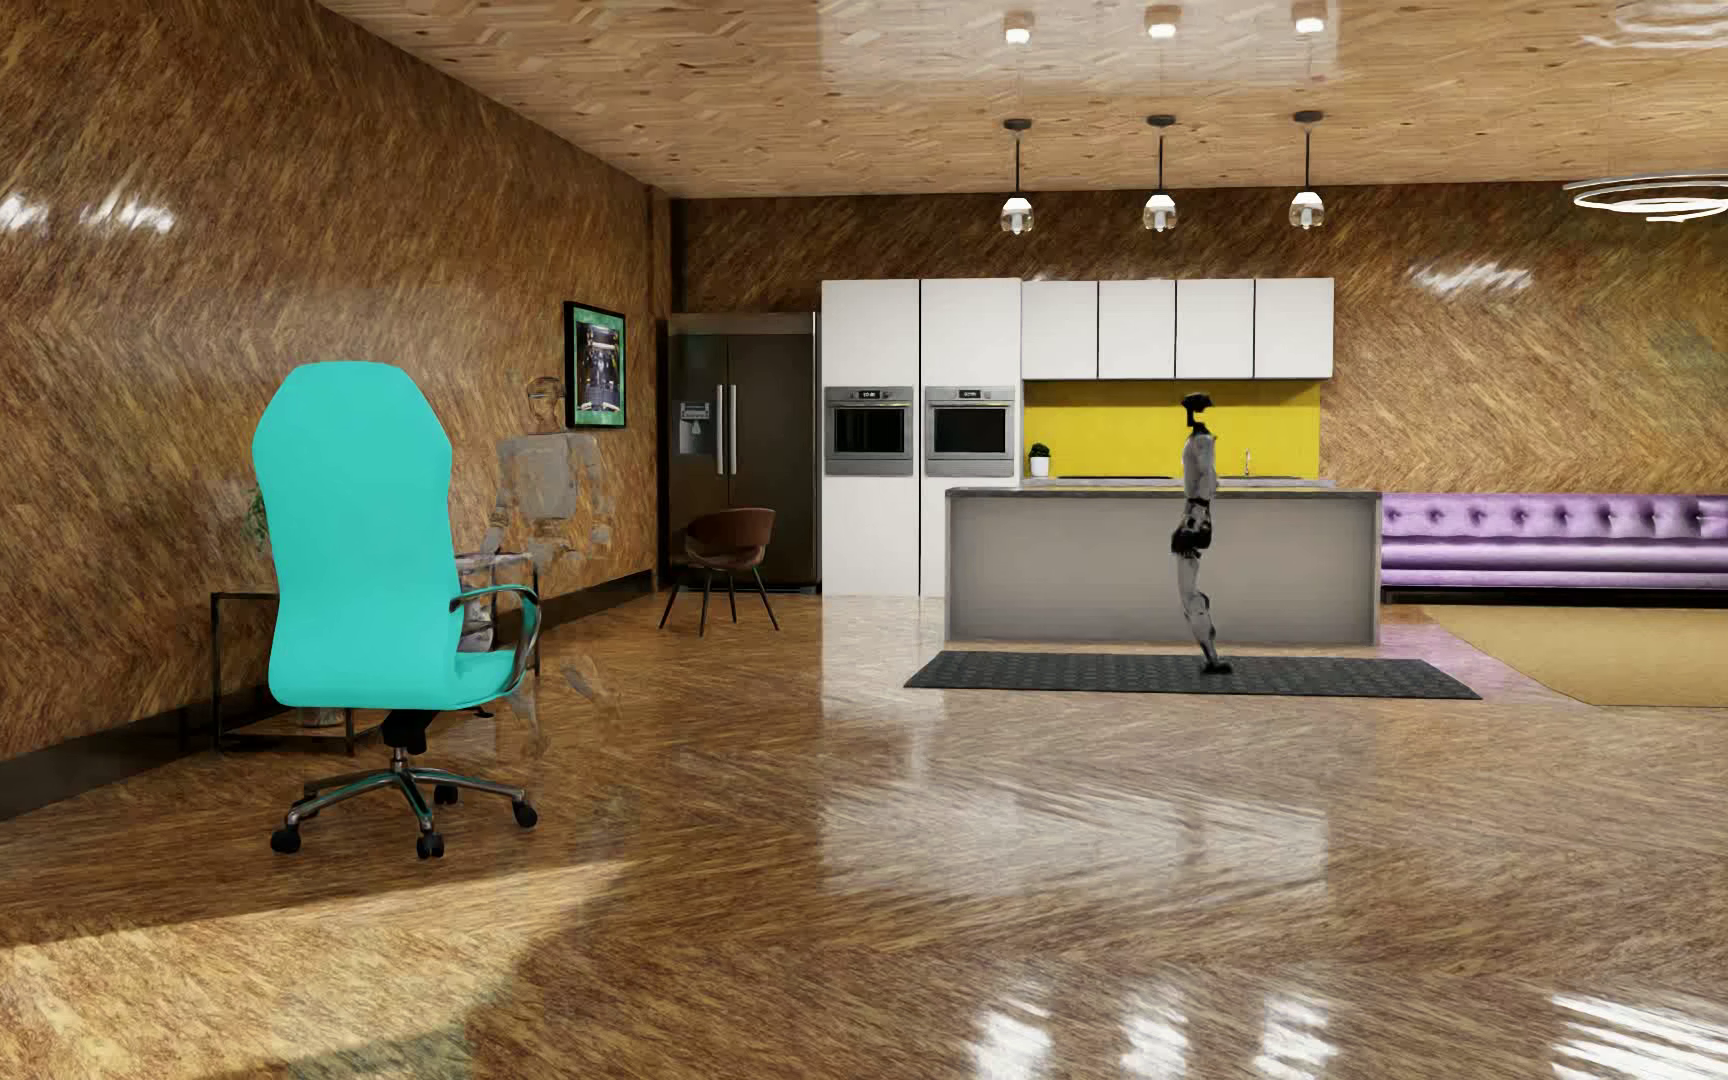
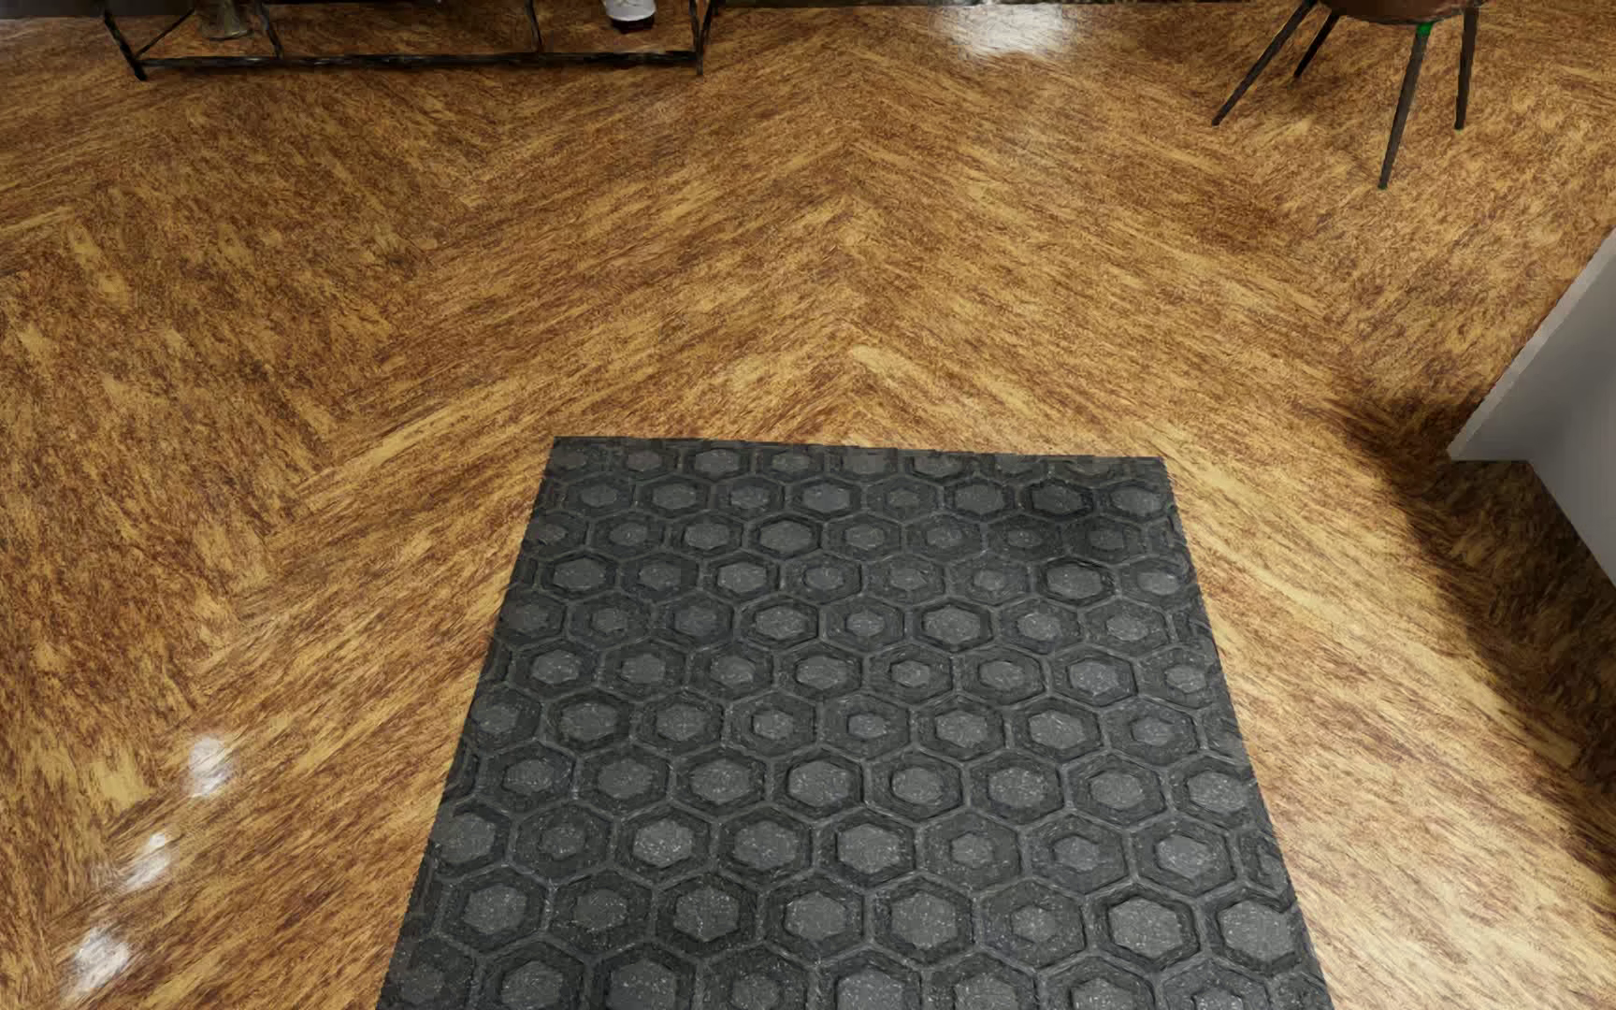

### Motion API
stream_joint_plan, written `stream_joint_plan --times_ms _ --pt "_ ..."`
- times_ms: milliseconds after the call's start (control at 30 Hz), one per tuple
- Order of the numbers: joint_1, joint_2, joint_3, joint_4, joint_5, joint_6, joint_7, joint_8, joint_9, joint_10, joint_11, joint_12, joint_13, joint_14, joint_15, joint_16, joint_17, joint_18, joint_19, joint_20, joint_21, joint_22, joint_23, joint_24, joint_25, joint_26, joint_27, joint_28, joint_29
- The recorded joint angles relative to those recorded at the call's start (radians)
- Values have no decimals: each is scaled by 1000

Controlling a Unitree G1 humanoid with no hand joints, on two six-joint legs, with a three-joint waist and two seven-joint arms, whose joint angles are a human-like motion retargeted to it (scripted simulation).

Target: Head to the teal officechair

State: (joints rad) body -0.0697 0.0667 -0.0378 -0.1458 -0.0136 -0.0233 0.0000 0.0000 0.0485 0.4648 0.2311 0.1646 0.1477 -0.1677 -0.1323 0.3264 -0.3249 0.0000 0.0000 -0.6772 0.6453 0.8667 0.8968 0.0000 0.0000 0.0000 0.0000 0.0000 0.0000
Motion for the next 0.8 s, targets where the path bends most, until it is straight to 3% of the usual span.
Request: stream_joint_plan --times_ms 33,67,100,167,233,300,467,533,600,633,700,733,800 --pt "-25 -27 26 -10 -4 -1 0 0 -4 14 23 -8 6 16 -24 -3 -3 0 0 -5 -67 2 13 0 0 0 0 0 0" --pt "-16 12 -31 -25 -6 -15 0 0 -18 26 -65 13 38 9 -75 1 2 0 0 -2 -96 -8 9 0 0 0 0 0 0" --pt "-22 -41 5 -18 2 -3 0 0 -2 36 266 0 34 21 -201 5 -5 0 0 -5 -74 -17 5 0 0 0 0 0 0" --pt "15 -156 -11 -34 -13 -13 0 0 23 37 455 0 55 -42 -217 13 -7 0 0 17 -75 -61 -4 0 0 0 0 0 0" --pt "88 -269 -37 -32 -28 -25 0 0 76 43 688 -38 67 -84 -178 38 14 0 0 -35 -84 -71 21 0 0 0 0 0 0" --pt "117 -387 -137 -5 -31 0 0 0 55 14 689 -70 102 -142 -168 25 8 0 0 -17 -79 -60 17 0 0 0 0 0 0" --pt "335 -583 -224 23 -54 5 0 0 73 -66 417 -134 147 -341 35 34 0 0 0 31 -89 -117 91 0 0 0 0 0 0" --pt "395 -625 -260 37 -62 5 0 0 81 -65 392 -152 152 -355 25 38 -1 0 0 32 -99 -107 108 0 0 0 0 0 0" --pt "435 -661 -309 71 -58 21 0 0 78 -41 526 -142 156 -290 31 35 -13 0 0 -5 -84 -73 108 0 0 0 0 0 0" --pt "430 -668 -321 104 -39 48 0 0 75 6 590 -123 145 -199 6 17 -14 0 0 -5 -58 -34 128 0 0 0 0 0 0" --pt "370 -591 -300 129 -12 46 0 0 60 235 656 -40 138 100 -80 7 -9 0 0 1 -93 -28 126 0 0 0 0 0 0" --pt "292 -536 -244 133 18 46 0 0 71 416 648 -28 126 226 -115 15 -3 0 0 -42 -116 -19 122 0 0 0 0 0 0" --pt "59 -404 -176 129 38 28 0 0 78 808 603 7 98 222 -178 26 3 0 0 -75 -121 -2 63 0 0 0 0 0 0"
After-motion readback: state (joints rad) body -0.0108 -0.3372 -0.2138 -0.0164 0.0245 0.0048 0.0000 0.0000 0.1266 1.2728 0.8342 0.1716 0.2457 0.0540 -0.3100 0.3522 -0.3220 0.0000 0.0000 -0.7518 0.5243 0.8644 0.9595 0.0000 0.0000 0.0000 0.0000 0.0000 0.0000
